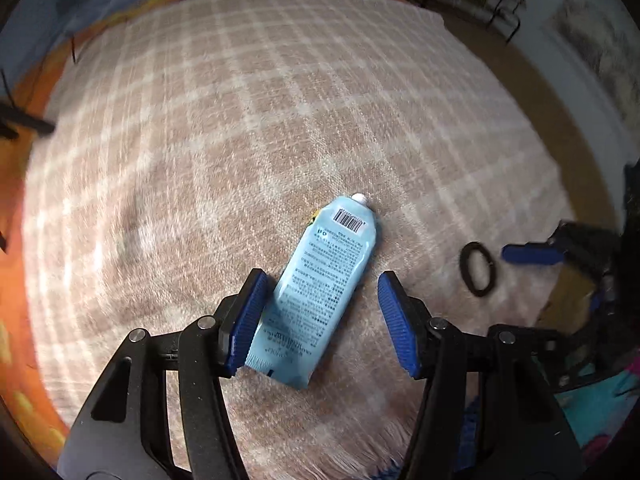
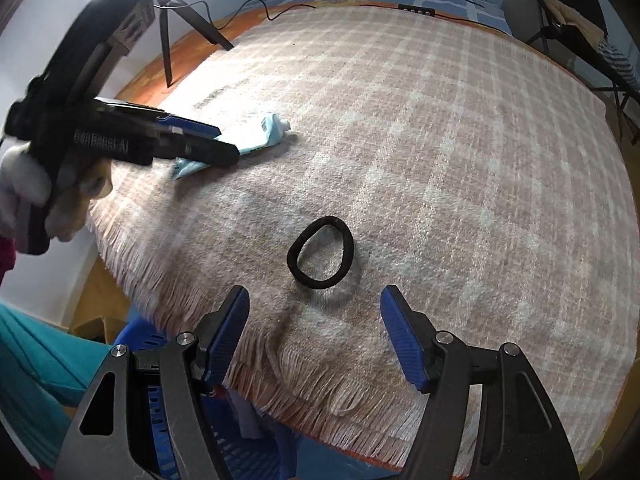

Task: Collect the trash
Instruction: 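Grasp the light-blue tube with the left tool while the right tool grasps the hair tie, then carry the tube and hair tie over the blue basket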

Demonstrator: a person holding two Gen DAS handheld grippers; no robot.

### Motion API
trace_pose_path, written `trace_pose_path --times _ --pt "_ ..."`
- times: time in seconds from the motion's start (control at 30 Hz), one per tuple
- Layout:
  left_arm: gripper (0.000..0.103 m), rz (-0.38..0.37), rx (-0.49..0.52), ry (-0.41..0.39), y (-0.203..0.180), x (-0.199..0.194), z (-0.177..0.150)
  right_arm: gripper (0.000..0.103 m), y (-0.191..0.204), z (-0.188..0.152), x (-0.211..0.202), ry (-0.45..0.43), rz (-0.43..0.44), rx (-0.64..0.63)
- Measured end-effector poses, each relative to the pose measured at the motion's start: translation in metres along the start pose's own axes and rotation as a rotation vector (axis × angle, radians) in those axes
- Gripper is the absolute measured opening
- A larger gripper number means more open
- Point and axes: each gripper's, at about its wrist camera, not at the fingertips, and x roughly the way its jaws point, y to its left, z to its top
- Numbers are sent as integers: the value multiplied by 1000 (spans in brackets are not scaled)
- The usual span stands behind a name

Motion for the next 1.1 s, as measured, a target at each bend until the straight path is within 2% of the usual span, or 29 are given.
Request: trace_pose_path --times 0.1,0.17,0.27,0.43,0.53,0.63,0.7,0.77,0.87,1.1 --pt "58 41 23 -6 -13 3 3 67 0 3 4 3 -2 -7" --pt "45 77 50 -11 -25 5 4 67 2 5 7 1 -8 -17" --pt "40 91 65 -22 -34 3 3 67 0 11 9 -11 -13 -14" --pt "37 108 68 -30 -47 0 -4 67 3 19 15 -21 -30 -30" --pt "37 119 63 -34 -52 -6 -20 66 7 21 18 -27 -53 -55" --pt "36 126 63 -40 -43 -20 -47 45 12 18 17 -39 -115 -90" --pt "36 126 60 -43 -45 -25 -55 22 10 19 16 -44 -107 -93" --pt "36 126 55 -47 -45 -36 -66 12 6 19 14 -43 -84 -71" --pt "36 125 50 -57 -49 -51 -81 7 0 19 12 -47 -54 -36" --pt "36 112 46 -78 -64 -89 -104 7 7 19 -5 -94 -44 -29"
